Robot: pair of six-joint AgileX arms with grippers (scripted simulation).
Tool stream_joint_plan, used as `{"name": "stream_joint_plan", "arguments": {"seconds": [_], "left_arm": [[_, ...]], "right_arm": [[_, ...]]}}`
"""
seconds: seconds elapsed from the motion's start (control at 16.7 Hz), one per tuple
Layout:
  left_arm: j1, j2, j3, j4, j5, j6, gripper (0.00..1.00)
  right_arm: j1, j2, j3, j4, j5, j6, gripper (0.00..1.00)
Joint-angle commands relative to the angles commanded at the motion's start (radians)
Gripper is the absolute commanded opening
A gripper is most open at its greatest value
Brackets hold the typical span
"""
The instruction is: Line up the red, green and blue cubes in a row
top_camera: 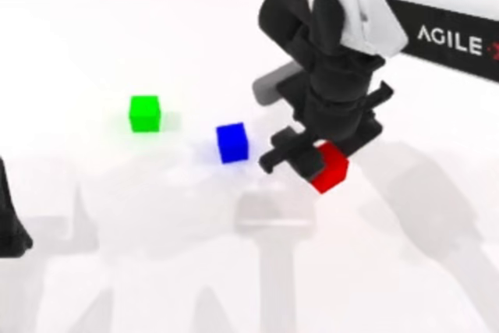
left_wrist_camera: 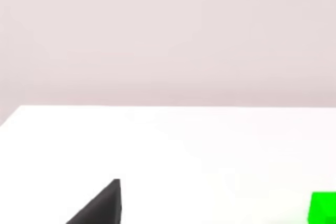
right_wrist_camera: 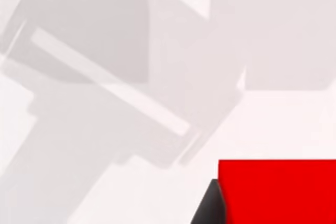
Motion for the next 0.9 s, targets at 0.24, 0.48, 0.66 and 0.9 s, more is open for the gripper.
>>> {"name": "stream_joint_plan", "arguments": {"seconds": [0.24,0.48,0.66,0.9], "left_arm": [[0.000,0.000,0.000,0.000,0.000,0.000,1.00],[0.000,0.000,0.000,0.000,0.000,0.000,1.00],[0.000,0.000,0.000,0.000,0.000,0.000,1.00],[0.000,0.000,0.000,0.000,0.000,0.000,1.00]], "right_arm": [[0.116,0.072,0.126,-0.069,0.010,0.314,0.00],[0.238,0.142,0.253,-0.139,0.019,0.668,0.00],[0.312,0.172,0.328,-0.173,0.025,0.859,0.00],[0.358,0.180,0.373,-0.189,0.031,0.965,0.00]]}}
